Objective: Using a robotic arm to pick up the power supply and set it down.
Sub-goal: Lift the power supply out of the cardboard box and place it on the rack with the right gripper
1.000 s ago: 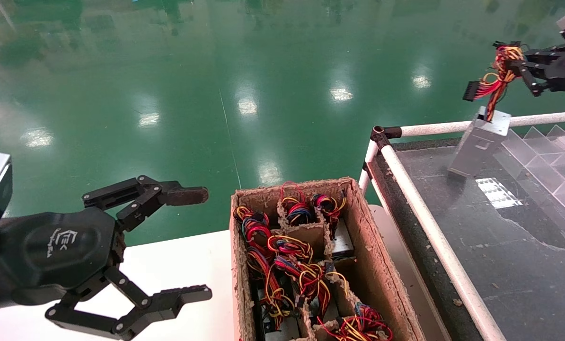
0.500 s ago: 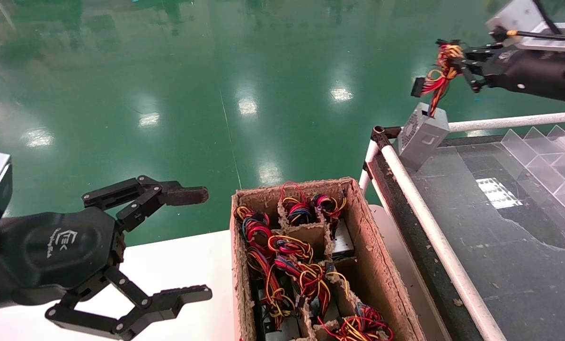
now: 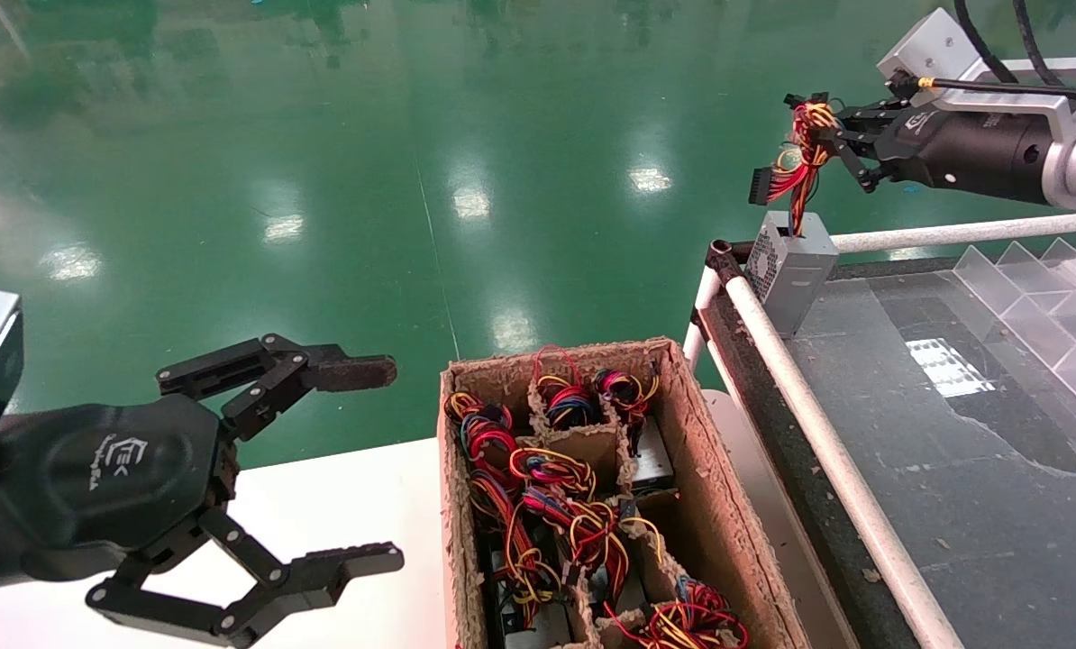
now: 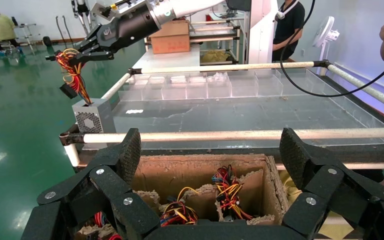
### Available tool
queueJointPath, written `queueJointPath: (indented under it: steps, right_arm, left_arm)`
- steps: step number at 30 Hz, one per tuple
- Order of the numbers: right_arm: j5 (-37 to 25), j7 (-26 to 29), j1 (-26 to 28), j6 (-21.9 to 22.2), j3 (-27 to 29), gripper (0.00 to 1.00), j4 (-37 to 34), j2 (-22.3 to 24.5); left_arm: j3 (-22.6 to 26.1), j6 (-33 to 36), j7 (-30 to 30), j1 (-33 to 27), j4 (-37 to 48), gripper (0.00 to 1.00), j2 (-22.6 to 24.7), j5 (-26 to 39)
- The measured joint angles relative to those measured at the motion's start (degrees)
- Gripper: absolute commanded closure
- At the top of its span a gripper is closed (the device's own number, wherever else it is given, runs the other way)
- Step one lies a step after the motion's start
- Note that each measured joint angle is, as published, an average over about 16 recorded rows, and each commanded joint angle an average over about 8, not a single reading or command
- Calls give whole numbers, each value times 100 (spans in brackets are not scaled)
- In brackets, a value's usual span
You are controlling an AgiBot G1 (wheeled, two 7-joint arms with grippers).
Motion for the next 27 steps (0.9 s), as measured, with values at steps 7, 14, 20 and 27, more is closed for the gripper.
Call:
queueJointPath:
  steps: [7, 14, 20, 27]
  right_arm:
    - [-32, -15, 35, -67, -23, 55, -16, -47]
    - [-74, 3, 44, -109, -52, 0, -58, -56]
    - [-101, 33, 59, -149, -72, 0, -83, -18]
    - [-126, 85, 89, -190, -89, 0, -102, 43]
  left_arm:
    - [0, 0, 0, 0, 0, 0, 0, 0]
    - [0, 0, 0, 0, 0, 0, 0, 0]
    - [0, 0, 0, 0, 0, 0, 0, 0]
    - [1, 0, 0, 0, 0, 0, 0, 0]
